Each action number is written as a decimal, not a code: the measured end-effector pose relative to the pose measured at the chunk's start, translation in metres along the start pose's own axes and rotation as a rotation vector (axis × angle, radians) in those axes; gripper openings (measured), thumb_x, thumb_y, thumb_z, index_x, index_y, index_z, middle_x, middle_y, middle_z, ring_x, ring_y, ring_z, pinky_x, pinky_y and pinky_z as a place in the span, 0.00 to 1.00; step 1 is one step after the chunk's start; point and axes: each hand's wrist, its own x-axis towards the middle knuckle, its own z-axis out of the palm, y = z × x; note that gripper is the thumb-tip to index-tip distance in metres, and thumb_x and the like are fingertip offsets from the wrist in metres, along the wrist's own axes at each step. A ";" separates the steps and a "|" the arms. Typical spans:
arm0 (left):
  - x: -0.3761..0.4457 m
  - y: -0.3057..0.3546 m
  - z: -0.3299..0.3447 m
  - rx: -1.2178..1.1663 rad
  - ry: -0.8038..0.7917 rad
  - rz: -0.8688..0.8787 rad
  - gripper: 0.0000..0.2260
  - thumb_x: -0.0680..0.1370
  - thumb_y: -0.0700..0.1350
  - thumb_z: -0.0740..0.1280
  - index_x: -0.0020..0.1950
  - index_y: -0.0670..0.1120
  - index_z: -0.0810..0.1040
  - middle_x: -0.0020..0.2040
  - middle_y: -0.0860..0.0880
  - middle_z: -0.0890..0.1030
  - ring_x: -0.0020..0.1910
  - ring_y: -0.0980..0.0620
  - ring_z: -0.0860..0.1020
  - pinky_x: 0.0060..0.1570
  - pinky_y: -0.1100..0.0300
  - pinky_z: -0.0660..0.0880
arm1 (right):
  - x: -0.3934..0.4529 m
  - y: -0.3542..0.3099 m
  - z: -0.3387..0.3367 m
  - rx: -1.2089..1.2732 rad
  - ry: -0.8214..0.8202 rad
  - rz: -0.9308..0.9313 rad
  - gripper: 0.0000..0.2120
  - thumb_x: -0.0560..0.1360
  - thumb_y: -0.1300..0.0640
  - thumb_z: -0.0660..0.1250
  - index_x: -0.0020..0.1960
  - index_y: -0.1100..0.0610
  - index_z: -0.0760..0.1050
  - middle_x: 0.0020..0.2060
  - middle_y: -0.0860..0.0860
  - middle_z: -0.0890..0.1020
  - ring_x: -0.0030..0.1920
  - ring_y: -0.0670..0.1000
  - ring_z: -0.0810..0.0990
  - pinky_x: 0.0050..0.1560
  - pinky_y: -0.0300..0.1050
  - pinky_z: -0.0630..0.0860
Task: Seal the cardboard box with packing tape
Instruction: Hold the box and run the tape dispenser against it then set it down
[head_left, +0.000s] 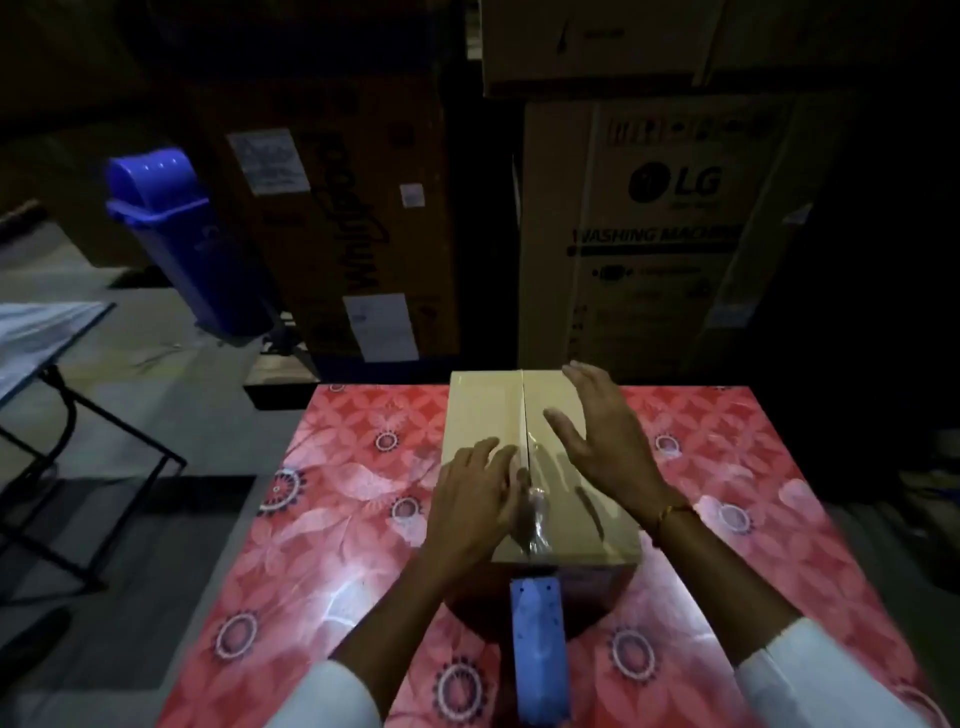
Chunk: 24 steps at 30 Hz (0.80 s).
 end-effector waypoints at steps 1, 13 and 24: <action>-0.006 0.000 0.005 0.007 -0.032 -0.015 0.23 0.82 0.57 0.55 0.75 0.50 0.68 0.75 0.48 0.69 0.72 0.48 0.68 0.70 0.49 0.67 | -0.012 0.002 0.007 0.062 -0.014 0.041 0.26 0.80 0.48 0.65 0.73 0.59 0.69 0.71 0.55 0.72 0.71 0.54 0.70 0.70 0.51 0.71; -0.041 -0.012 0.028 0.048 -0.037 0.091 0.20 0.83 0.55 0.59 0.75 0.57 0.69 0.79 0.44 0.64 0.79 0.41 0.59 0.75 0.43 0.60 | -0.124 -0.004 0.023 0.400 -0.128 0.152 0.13 0.79 0.57 0.64 0.62 0.56 0.78 0.57 0.47 0.78 0.58 0.50 0.79 0.58 0.46 0.78; -0.046 -0.006 0.022 0.152 -0.197 0.045 0.29 0.79 0.67 0.47 0.80 0.62 0.54 0.83 0.49 0.47 0.82 0.48 0.43 0.77 0.50 0.40 | -0.201 -0.014 0.050 0.499 -0.062 0.555 0.07 0.75 0.55 0.73 0.44 0.54 0.75 0.39 0.50 0.80 0.39 0.48 0.80 0.41 0.49 0.78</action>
